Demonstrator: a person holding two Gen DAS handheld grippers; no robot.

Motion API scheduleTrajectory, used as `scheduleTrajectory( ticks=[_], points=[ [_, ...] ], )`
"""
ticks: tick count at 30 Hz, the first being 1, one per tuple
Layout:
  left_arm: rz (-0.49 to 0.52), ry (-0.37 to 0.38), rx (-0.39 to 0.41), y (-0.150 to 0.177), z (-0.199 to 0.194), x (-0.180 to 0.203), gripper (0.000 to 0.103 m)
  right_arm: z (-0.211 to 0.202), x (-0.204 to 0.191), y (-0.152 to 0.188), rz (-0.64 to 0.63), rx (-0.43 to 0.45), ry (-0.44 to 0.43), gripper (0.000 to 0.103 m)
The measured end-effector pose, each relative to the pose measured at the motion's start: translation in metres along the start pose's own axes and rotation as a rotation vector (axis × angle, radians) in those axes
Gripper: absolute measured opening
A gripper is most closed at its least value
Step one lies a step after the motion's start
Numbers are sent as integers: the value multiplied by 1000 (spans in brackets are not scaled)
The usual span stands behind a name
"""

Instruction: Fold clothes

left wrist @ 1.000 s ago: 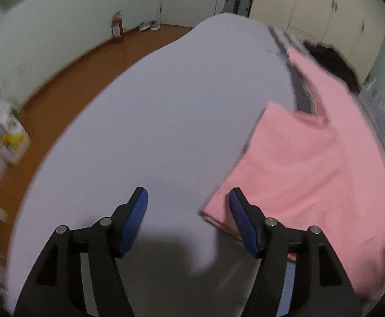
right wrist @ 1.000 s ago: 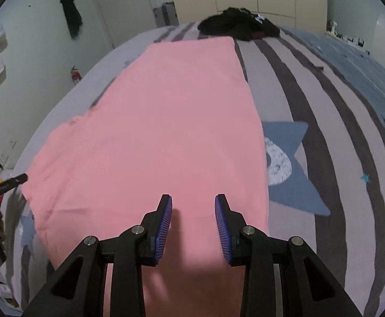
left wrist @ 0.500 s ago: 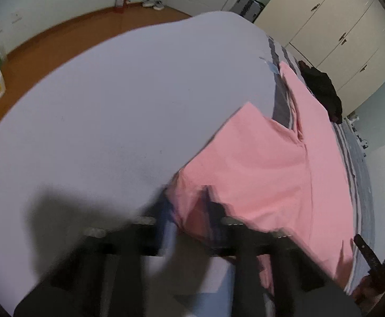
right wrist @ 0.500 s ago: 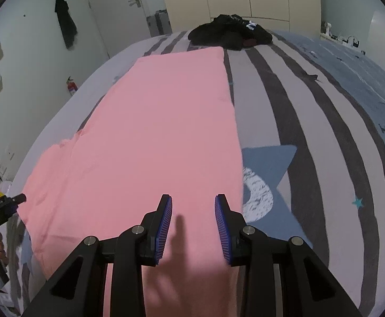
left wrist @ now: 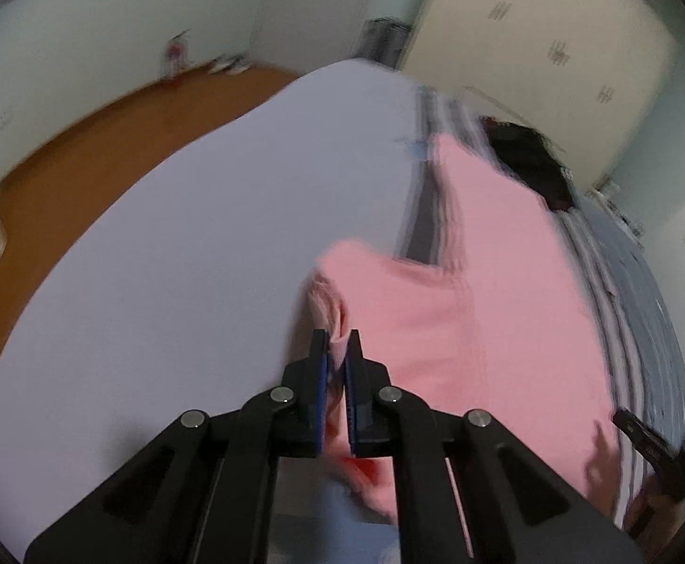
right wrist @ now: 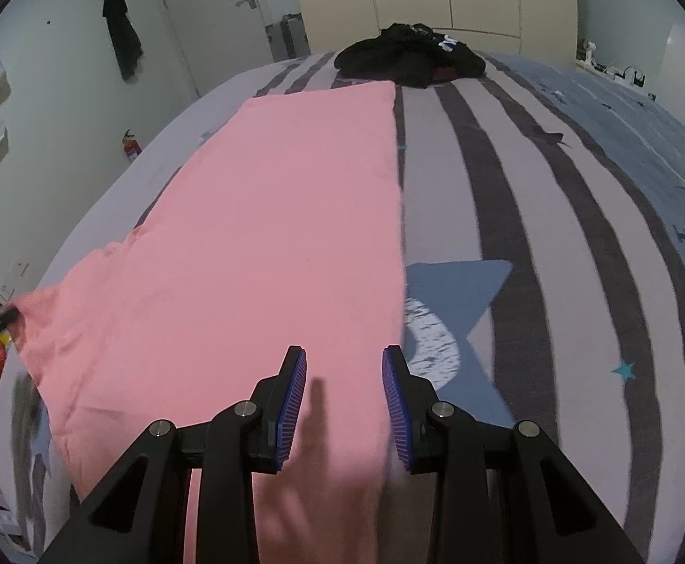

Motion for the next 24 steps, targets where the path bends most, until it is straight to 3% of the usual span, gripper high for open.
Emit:
scheduleTrajectory(
  ticks=[4,10,13,18,21,24],
  points=[
    [113,103,-21,24,-6,92,5,-9,12,-1,-14,8,16,30],
    [165,166,-212,96,37,187,6,-23,29,-3,9,-4,3,30],
    [117,205,-281,117,40,195,14,-26,34,-3,-4,-13,-6,30],
    [111,245,-227,111,12,181,35,-21,41,-1,-13,-26,-19,30],
    [83,206,-189,97,-3,149,37,-18,43,-2,1,-24,-30,30],
    [75,114,-152,81,3,118,37,-15,37,-4,4,-22,-45,30]
  ],
)
Point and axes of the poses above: each gripper's, at about its wrist camera, not at the fingertips, and z roughly the way its jaws point, x to its right, y to its underside, the point moved 4 cm from there along z, roughly the way its jaws point, and after that the axes turned 5 degrees about -z, right-handed, at the moved point
